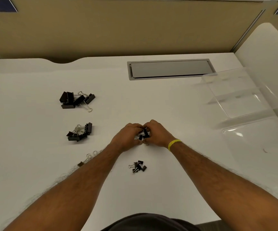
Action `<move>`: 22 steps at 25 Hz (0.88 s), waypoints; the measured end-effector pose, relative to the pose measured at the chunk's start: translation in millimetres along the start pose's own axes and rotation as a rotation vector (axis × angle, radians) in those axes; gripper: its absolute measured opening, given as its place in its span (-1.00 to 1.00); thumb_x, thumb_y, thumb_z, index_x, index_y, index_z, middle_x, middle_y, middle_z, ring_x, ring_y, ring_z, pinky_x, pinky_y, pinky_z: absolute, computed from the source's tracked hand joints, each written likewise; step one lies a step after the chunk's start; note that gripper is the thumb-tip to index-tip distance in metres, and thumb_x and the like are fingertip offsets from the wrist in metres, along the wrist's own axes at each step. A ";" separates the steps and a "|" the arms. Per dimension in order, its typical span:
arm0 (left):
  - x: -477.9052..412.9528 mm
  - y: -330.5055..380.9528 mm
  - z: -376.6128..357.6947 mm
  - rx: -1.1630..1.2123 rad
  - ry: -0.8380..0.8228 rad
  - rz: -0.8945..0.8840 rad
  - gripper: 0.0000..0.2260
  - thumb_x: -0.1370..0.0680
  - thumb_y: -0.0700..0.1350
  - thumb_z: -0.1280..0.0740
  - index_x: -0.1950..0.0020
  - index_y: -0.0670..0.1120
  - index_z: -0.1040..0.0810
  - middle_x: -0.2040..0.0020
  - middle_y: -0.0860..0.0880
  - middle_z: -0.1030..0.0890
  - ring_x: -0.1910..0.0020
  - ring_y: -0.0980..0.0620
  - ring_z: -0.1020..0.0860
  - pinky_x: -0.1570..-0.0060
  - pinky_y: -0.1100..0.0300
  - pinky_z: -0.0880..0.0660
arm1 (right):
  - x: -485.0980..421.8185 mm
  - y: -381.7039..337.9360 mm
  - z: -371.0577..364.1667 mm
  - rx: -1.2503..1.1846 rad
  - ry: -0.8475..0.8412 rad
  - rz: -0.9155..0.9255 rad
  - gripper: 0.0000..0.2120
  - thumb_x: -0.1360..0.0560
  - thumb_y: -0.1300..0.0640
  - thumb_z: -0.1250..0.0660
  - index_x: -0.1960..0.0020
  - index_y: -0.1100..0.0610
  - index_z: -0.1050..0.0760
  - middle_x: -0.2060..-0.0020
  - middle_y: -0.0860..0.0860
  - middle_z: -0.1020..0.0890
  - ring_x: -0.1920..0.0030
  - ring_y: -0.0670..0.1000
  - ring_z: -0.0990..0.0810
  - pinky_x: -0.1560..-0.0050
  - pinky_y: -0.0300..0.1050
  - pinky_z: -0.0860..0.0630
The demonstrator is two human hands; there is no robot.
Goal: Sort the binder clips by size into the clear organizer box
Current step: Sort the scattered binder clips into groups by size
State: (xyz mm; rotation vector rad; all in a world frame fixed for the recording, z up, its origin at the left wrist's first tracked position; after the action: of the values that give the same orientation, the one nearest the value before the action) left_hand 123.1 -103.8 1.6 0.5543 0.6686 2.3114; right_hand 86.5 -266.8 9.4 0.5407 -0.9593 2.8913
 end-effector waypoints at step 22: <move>20.7 93.5 -82.0 -0.087 -0.066 -0.130 -0.64 -0.44 0.01 -0.40 -0.22 -0.06 -0.55 -0.18 0.04 -0.53 -0.19 -0.02 -0.39 -0.07 0.10 -0.47 | 117.8 73.6 1.4 -0.025 0.097 -0.113 -0.60 -0.35 0.07 -0.52 -0.15 0.05 -0.53 0.03 -0.06 -0.45 0.13 -0.16 -0.42 0.08 -0.26 -0.36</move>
State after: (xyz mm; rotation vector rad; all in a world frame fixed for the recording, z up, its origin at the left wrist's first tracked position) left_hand 19.8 -175.9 -2.7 0.5287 0.5530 2.1802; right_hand -34.7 -334.5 8.7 0.4328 -0.9194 2.7738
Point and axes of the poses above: each hand's wrist, its own x-axis away from the middle knuckle, its own z-axis out of the back of the hand, y = z × x, the point moved 1 cm from there along -x, towards the middle knuckle
